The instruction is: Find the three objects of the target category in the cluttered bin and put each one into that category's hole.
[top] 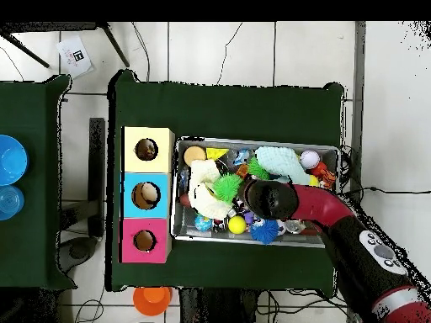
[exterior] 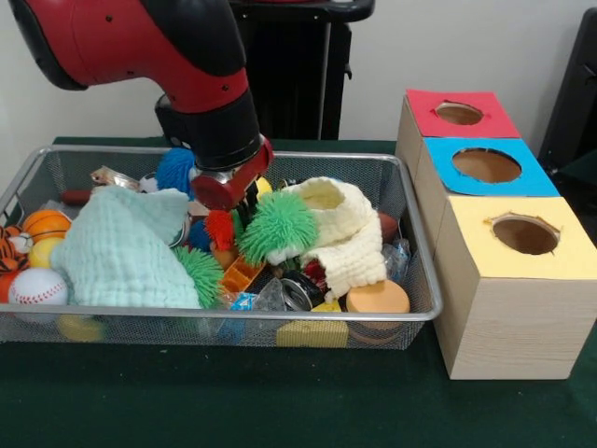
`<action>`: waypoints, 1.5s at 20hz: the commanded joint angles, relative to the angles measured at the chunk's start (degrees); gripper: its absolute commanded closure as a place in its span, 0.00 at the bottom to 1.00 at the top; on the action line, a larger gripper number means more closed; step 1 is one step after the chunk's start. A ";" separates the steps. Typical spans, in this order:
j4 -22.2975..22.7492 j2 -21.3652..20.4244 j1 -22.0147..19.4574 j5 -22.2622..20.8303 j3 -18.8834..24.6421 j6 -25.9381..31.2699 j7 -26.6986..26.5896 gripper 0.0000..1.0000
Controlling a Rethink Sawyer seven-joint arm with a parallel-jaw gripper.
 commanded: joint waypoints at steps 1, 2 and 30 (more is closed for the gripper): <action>10.83 7.69 -3.20 -1.70 0.58 9.93 -1.82 1.00; 10.97 7.93 -3.66 -1.99 0.89 9.47 -2.17 1.00; 4.91 5.03 -2.55 -12.42 0.45 -7.02 5.82 1.00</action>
